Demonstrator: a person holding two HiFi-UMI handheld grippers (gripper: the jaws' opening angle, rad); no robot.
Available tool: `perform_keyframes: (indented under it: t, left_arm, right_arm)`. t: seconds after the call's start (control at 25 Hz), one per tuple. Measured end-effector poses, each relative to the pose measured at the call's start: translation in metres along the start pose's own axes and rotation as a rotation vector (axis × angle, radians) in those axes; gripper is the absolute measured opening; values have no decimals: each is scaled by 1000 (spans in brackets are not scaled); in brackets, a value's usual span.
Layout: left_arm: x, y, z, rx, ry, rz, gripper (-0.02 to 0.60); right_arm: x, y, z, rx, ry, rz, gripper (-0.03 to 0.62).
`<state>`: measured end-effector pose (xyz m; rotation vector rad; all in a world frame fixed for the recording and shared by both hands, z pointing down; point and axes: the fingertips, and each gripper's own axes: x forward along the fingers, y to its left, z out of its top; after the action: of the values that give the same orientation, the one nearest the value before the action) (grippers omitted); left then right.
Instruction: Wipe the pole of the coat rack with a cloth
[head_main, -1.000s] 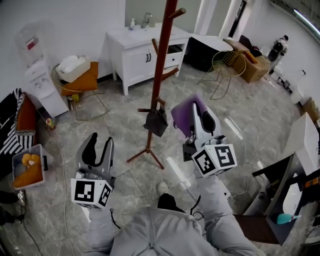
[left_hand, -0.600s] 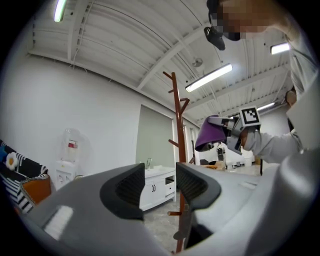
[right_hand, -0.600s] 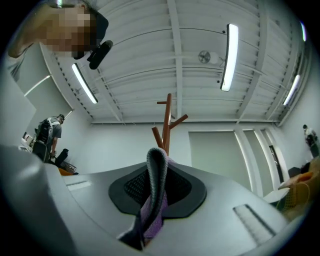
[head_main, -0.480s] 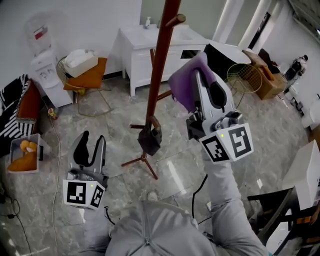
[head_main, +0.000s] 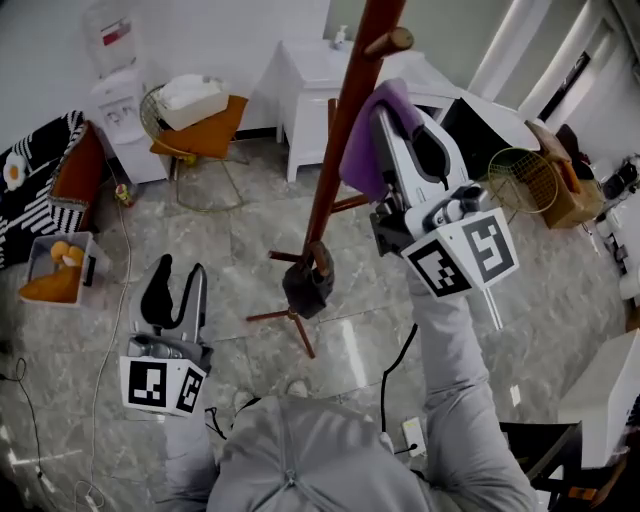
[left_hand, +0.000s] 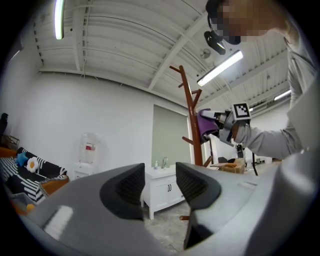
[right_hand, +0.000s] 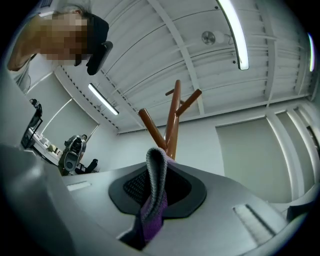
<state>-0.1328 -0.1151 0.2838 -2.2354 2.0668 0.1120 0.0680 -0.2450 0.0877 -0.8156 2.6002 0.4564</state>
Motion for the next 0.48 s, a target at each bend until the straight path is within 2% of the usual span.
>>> perform_keyframes:
  t: [0.2,0.48]
  left_arm:
    - [5,13,-6,-8,11,-2,206]
    - [29,16,-9,-1,7,-83,206]
  right_arm:
    - [6,5,-15,53,7,8,34]
    - [-7,14,-52,126,41,-40,34]
